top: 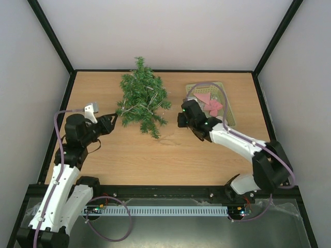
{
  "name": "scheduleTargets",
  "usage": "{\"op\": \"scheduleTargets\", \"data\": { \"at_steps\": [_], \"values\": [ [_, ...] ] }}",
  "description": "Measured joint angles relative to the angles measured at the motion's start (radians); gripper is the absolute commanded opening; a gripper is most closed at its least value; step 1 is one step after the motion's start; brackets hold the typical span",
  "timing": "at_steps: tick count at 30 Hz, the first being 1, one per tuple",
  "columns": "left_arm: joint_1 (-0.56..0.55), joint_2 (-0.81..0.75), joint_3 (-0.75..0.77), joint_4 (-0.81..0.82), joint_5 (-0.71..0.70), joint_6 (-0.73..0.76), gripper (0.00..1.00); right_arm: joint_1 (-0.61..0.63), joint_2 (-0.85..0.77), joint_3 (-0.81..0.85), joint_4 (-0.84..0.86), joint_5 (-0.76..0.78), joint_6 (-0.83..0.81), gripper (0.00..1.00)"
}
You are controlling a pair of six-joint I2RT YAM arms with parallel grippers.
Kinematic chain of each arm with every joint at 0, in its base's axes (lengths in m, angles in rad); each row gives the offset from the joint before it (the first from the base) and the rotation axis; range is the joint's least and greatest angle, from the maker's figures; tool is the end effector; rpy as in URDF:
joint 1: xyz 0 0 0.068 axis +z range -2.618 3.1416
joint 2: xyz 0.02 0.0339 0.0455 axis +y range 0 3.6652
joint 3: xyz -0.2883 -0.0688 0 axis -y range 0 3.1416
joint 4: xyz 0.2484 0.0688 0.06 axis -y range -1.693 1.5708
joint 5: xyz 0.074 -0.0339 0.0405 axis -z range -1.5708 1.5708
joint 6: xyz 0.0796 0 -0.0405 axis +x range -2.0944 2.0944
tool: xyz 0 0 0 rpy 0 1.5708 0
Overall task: Decorate the small christmas tree
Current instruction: Wrap the decoration item around the Christmas tree.
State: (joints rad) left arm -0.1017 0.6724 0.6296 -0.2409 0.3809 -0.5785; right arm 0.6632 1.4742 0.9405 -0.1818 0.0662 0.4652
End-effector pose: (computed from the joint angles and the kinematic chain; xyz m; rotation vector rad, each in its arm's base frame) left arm 0.1832 -0.0484 0.3010 -0.1813 1.9067 -0.8188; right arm 0.2809 0.2128 0.2251 -0.1959 2.3294 0.5043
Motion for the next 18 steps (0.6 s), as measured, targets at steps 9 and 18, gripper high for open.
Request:
{"op": "scheduleTargets", "data": {
  "at_steps": [9, 18],
  "values": [
    [-0.044, -0.043, 0.047, 0.008, 0.114, 0.128, 0.38, 0.064, -0.385, -0.129, 0.013, 0.036, 0.006, 0.02],
    [-0.136, -0.057, 0.093, 0.079, 0.217, 0.224, 0.41, 0.077, -0.671, -0.146, 0.026, -0.06, -0.111, 0.05]
  ]
}}
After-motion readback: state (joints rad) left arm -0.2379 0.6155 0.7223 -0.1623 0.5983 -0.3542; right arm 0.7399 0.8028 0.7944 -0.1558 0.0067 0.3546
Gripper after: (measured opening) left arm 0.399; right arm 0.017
